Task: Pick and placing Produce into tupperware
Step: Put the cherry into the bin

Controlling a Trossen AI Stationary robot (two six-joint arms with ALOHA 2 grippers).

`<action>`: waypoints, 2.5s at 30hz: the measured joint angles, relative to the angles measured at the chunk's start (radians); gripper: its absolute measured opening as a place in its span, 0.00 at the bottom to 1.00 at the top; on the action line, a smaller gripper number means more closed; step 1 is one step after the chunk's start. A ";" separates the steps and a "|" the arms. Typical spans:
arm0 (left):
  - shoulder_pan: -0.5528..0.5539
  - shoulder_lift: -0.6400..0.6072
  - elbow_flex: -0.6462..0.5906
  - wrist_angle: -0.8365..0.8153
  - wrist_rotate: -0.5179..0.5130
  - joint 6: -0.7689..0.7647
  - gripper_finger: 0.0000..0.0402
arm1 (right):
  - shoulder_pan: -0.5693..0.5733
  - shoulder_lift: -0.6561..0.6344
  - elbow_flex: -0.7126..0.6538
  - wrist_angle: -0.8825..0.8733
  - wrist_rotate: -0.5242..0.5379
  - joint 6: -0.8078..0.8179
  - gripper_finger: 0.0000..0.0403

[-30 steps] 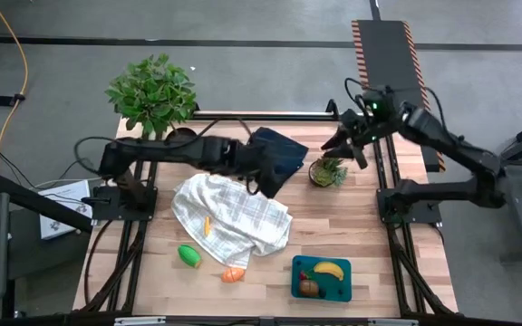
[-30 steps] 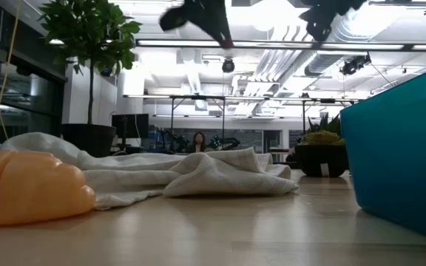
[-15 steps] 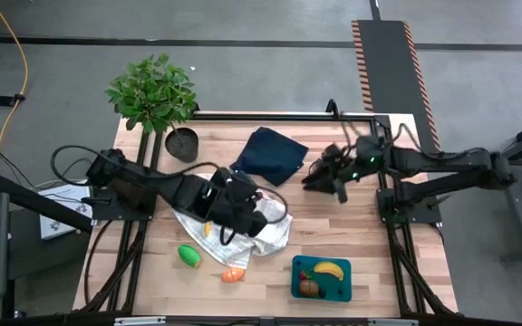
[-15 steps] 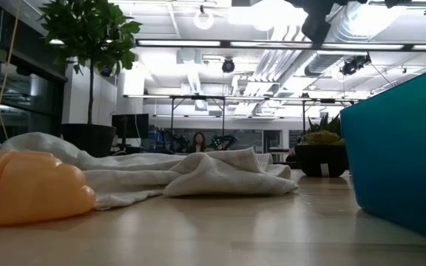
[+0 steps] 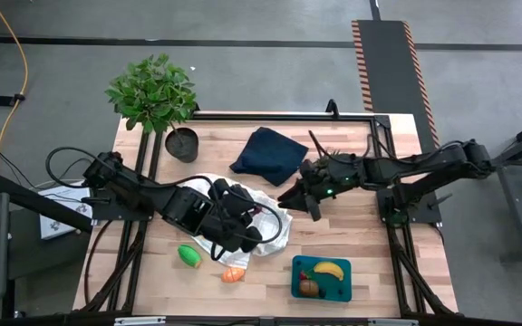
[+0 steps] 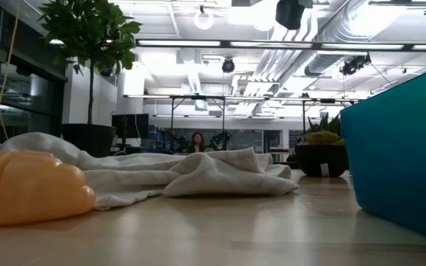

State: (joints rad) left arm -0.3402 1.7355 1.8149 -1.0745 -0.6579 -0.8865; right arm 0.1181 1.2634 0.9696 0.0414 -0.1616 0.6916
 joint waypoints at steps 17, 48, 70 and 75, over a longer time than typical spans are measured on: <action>-0.007 -0.030 0.000 0.053 -0.029 0.075 0.14 | 0.001 0.071 0.063 -0.006 -0.082 0.124 0.32; -0.006 -0.047 0.000 0.040 -0.058 0.096 0.14 | 0.001 0.071 0.063 0.027 -0.080 0.115 0.32; -0.006 -0.046 0.000 0.056 -0.057 0.108 0.14 | 0.001 0.071 0.063 0.027 -0.076 0.112 0.32; -0.006 -0.046 0.000 0.056 -0.057 0.108 0.14 | 0.001 0.071 0.063 0.027 -0.076 0.112 0.32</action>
State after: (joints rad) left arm -0.3462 1.6897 1.8149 -1.0187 -0.7151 -0.7780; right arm 0.1188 1.3342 1.0328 0.0681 -0.2375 0.8036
